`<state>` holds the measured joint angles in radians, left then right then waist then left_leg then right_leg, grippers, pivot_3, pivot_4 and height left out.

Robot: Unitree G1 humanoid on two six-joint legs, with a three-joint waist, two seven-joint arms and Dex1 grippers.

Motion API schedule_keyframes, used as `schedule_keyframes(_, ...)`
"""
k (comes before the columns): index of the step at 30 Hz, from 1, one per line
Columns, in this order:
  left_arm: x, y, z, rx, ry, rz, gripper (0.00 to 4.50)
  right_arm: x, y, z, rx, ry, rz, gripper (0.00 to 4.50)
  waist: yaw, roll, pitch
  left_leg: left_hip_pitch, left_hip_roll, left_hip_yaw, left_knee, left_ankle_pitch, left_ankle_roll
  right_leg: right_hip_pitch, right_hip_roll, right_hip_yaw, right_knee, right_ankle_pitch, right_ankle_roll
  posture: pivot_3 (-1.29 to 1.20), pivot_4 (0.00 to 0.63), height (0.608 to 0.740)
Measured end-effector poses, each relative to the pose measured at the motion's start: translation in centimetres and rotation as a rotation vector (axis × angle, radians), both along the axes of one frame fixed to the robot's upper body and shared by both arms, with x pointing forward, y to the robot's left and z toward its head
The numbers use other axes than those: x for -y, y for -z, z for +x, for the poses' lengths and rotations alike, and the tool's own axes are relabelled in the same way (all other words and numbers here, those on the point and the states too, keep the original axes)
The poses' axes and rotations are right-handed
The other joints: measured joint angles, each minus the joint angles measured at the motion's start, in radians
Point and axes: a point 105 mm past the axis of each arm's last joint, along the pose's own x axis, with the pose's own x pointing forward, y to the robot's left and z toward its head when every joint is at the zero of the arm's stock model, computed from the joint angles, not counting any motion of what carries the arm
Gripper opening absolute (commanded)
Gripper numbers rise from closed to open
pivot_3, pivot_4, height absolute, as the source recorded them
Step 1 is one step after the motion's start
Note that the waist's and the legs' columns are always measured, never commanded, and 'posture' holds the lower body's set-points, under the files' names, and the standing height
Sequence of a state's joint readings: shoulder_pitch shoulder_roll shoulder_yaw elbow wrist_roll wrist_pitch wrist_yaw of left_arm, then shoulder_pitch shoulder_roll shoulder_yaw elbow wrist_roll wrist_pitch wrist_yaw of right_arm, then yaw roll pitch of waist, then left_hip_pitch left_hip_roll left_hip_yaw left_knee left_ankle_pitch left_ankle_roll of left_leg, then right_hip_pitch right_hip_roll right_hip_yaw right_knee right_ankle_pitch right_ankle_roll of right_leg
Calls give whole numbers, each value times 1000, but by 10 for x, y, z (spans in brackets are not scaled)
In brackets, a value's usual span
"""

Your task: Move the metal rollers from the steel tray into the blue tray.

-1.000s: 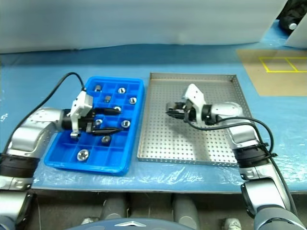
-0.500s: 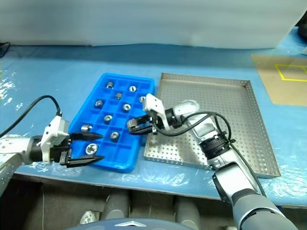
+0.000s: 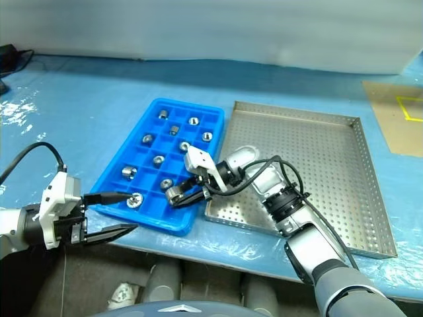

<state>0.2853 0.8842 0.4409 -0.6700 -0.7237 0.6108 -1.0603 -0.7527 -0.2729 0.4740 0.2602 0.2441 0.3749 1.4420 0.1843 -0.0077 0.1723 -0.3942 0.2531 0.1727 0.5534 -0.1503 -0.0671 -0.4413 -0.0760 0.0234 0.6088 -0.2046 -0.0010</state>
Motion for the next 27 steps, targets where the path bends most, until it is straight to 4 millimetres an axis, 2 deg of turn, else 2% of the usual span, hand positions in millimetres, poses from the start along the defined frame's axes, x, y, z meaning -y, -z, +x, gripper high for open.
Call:
schedule_keyframes(6, 3, -3, 5, 24, -1, -4, 3741, -3, 3, 0, -11, -1, -1, 3974, 0, 0, 0, 0, 0, 0, 0, 0, -1, 0, 0, 0, 0, 0, 0, 378, 150, 740)
schedule_keyframes(12, 8, -5, 14, 38, 31, -25, 3741, 1, 5, 8, 27, 46, -22, 3974, -3, 0, 0, 1, 0, -1, 0, 1, -2, 0, 1, 0, 3, 0, 0, 320, 150, 740)
schedule_keyframes(18, 12, -12, 38, 91, 57, -39, 3741, 15, -13, 40, 102, 228, 33, 3974, -6, 0, 0, 1, 0, -1, 6, 3, -5, -1, 1, 0, 11, 0, -1, 216, 150, 740)
schedule_keyframes(24, 25, -11, 67, 147, 83, -83, 3741, 58, -29, 71, 173, 461, 58, 3974, -12, 0, 0, 3, -1, -1, 11, 4, -7, 0, 1, 2, 16, 0, -1, 101, 150, 740)
schedule_keyframes(27, 34, -10, 90, 190, 87, -106, 3741, 91, -39, 87, 209, 644, 85, 3974, -20, 0, 0, 3, -1, -1, 11, 6, -10, 1, 1, 3, 17, 0, -1, 41, 150, 740)
